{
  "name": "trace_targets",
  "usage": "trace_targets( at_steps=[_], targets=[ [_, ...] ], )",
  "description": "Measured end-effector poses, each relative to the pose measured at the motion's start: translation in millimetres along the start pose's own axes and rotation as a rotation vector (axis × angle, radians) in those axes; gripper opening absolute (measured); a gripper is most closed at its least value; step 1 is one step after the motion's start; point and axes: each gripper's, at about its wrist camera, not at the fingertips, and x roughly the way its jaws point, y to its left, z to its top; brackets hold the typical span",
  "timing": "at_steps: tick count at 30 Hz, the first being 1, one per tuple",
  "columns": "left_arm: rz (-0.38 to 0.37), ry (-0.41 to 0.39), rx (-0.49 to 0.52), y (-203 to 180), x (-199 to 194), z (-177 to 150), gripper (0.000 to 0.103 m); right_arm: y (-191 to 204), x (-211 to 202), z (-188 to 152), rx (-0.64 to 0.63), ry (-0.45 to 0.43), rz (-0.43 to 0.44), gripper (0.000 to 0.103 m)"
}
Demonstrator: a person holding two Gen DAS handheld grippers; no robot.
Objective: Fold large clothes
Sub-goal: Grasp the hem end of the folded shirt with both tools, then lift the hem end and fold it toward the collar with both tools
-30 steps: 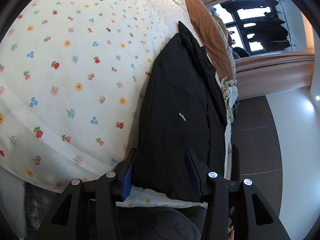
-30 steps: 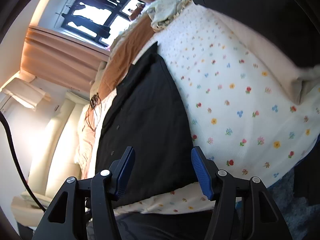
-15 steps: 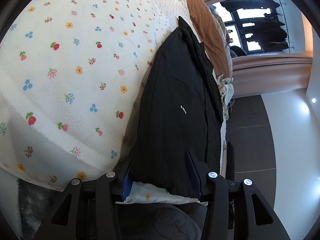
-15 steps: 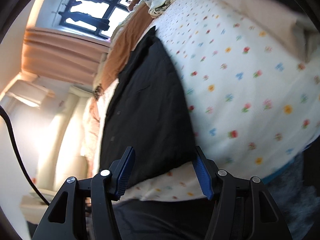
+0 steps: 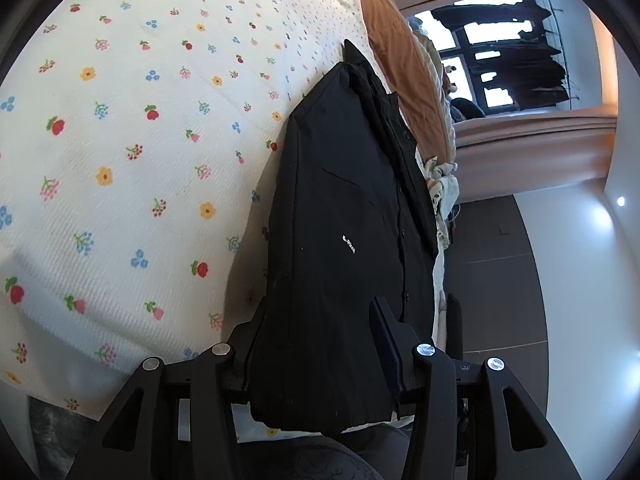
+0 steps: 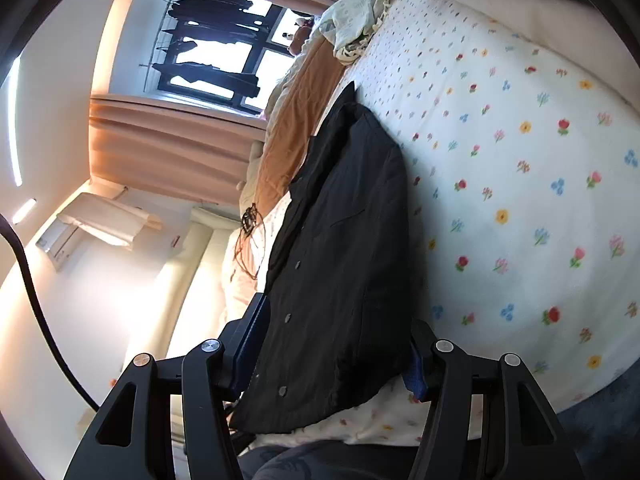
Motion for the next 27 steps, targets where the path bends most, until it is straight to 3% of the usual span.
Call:
trace_targets(
  at_steps=[3, 5, 7, 11, 18, 27],
  targets=[
    [0.028, -0.006, 0.006, -1, 3, -1, 0.041, -4, 3, -1, 0.004, 0.01, -0.057, 0.06],
    [0.062, -0.009, 0.002, 0, 4, -1, 0.022, -9, 7, -2, 0.02, 0.031, -0.119, 0.053],
    [0.063, -0.022, -0.007, -1, 2, -1, 0.012, -15, 12, -5, 0.055, 0.04, -0.135, 0.014],
    [0.029, -0.071, 0.011, -10, -14, -3, 0.004, -8, 10, -4, 0.032, 0.019, -0.2, 0.01],
    [-0.023, -0.135, 0.044, -35, -48, -8, 0.003, 38, -14, -1, -0.051, -0.033, -0.156, 0.009],
    [-0.11, -0.203, 0.089, -64, -119, -36, 0.002, 88, -63, -13, -0.12, -0.055, -0.075, 0.009]
  ],
)
